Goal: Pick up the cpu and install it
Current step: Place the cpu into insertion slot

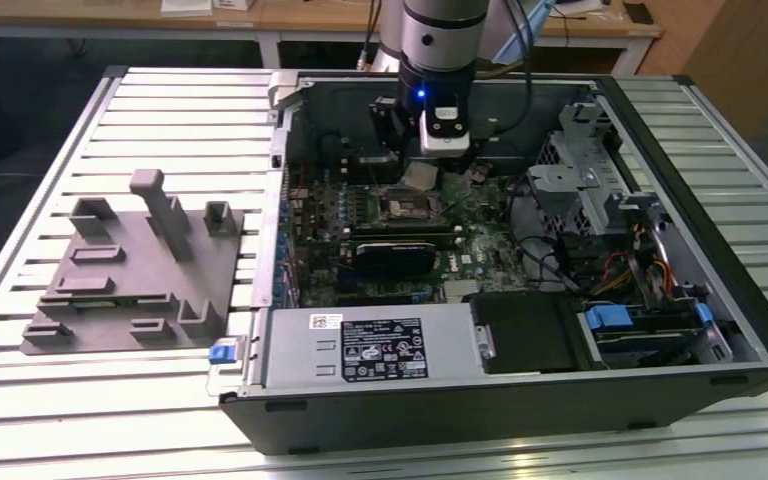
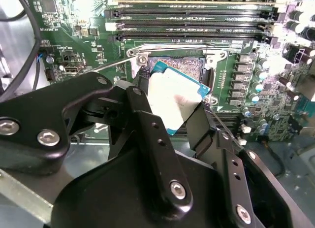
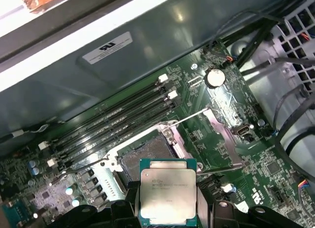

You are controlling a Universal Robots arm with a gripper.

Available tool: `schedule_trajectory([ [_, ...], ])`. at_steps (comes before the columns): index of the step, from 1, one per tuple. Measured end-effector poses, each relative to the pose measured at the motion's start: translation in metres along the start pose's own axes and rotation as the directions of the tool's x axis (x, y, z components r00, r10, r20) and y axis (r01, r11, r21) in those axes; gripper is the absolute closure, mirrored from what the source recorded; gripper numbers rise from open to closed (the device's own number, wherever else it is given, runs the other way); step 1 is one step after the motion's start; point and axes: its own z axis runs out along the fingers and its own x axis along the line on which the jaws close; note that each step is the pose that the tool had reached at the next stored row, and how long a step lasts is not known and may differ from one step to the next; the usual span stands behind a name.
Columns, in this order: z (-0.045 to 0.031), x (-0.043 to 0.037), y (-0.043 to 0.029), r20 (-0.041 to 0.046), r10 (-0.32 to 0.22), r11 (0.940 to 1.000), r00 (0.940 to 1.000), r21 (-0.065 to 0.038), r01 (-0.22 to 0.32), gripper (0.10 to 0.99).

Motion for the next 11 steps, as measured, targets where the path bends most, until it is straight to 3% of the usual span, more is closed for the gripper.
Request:
schedule_trajectory([
  [11, 0.0, 0.0, 0.0, 0.0045, 0.095, 0.9955, 0.9955, 0.0, -0.095, 0.545],
])
